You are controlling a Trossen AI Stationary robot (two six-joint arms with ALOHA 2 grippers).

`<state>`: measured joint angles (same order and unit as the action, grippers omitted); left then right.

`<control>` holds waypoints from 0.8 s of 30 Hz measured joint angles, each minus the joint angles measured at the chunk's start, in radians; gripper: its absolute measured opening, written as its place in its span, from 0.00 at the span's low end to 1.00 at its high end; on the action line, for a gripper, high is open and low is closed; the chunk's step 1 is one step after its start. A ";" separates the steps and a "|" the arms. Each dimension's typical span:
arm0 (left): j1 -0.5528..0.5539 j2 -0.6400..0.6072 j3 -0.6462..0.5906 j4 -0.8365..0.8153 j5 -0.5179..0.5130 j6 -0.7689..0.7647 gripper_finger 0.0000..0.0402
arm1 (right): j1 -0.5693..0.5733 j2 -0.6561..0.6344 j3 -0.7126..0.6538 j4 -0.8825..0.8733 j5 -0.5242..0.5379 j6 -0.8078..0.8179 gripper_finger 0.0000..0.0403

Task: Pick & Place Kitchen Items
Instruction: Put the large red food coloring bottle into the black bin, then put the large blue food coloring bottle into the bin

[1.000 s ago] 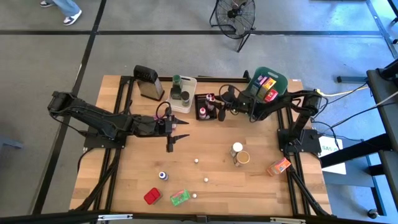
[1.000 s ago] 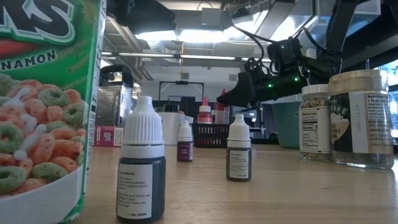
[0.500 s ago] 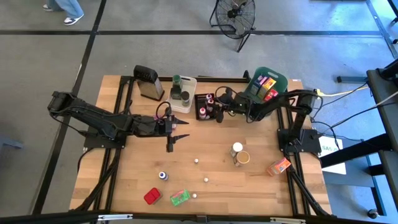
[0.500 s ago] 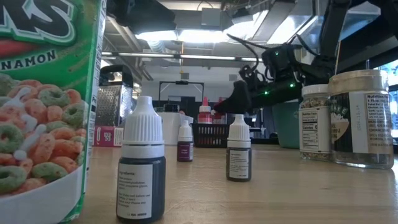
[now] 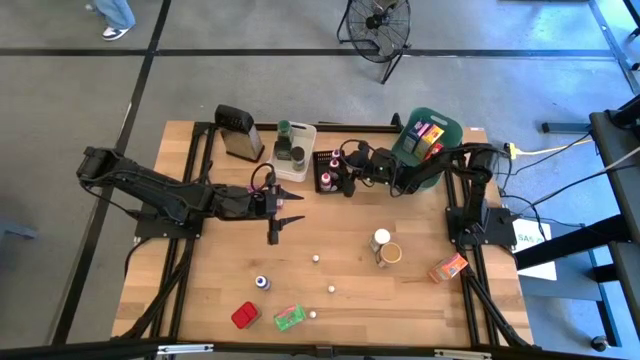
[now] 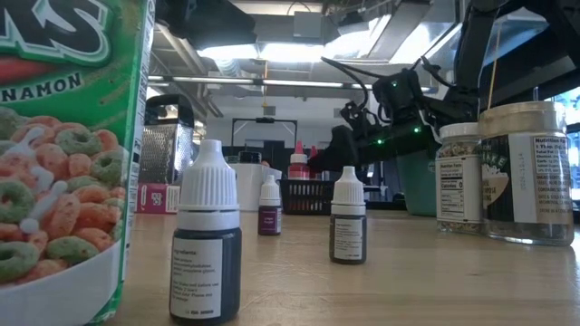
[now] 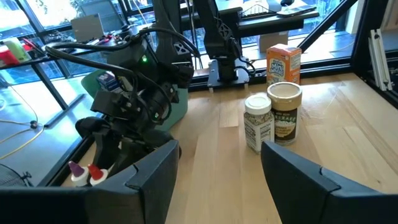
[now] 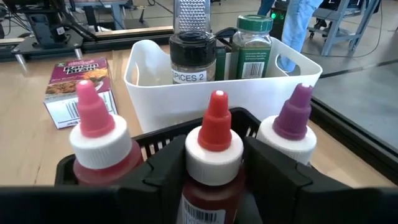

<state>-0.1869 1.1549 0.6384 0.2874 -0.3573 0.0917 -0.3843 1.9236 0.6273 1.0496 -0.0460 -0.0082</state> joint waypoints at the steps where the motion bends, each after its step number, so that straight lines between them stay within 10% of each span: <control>1: 0.000 0.000 0.000 0.000 0.000 0.000 0.56 | 0.000 0.000 0.000 -0.002 0.000 0.000 0.41; 24: 0.000 0.000 0.000 -0.011 0.004 -0.002 0.56 | 0.003 -0.014 -0.001 -0.031 -0.020 0.028 0.59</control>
<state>-0.1871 1.1549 0.6384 0.2760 -0.3531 0.0895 -0.3815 1.9099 0.6266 1.0185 -0.0663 0.0201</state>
